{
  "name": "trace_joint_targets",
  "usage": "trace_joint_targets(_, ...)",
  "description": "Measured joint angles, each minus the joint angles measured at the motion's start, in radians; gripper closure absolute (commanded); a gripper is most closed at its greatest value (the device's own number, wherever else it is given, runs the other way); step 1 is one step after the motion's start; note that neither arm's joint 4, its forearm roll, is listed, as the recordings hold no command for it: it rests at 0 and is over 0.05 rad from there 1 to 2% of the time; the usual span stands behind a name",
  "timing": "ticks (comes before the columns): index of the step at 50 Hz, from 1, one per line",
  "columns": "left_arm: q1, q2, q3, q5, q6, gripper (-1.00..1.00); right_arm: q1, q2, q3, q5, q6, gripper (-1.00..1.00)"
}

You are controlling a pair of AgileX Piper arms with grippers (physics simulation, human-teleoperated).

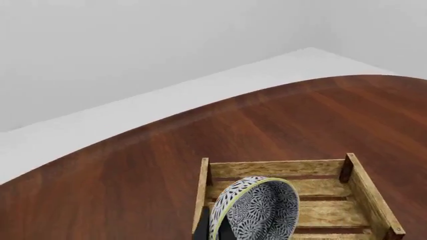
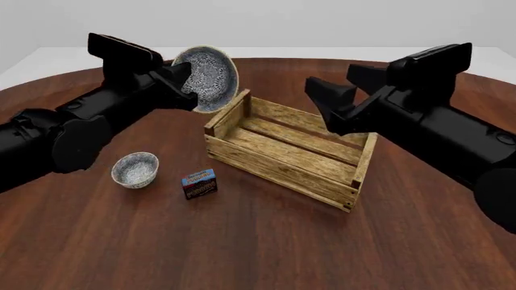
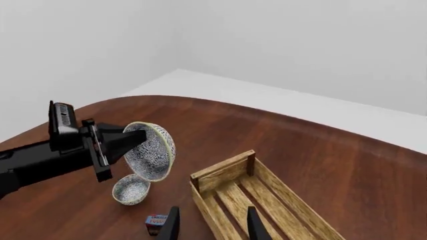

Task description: Stack the right bowl on the left bowl and place them in the tray.

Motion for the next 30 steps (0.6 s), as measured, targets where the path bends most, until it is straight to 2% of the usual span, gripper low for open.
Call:
trace_joint_targets(16, 0.109, -0.142, 0.087, 0.062, 0.058, 1.00, 0.002, 0.010, 0.000, -0.008, 0.006, -1.00)
trace_joint_targets(30, 0.211, -0.257, 0.118, 0.193, 0.049, 1.00, -0.008, 0.017, -0.001, -0.013, -0.001, -1.00)
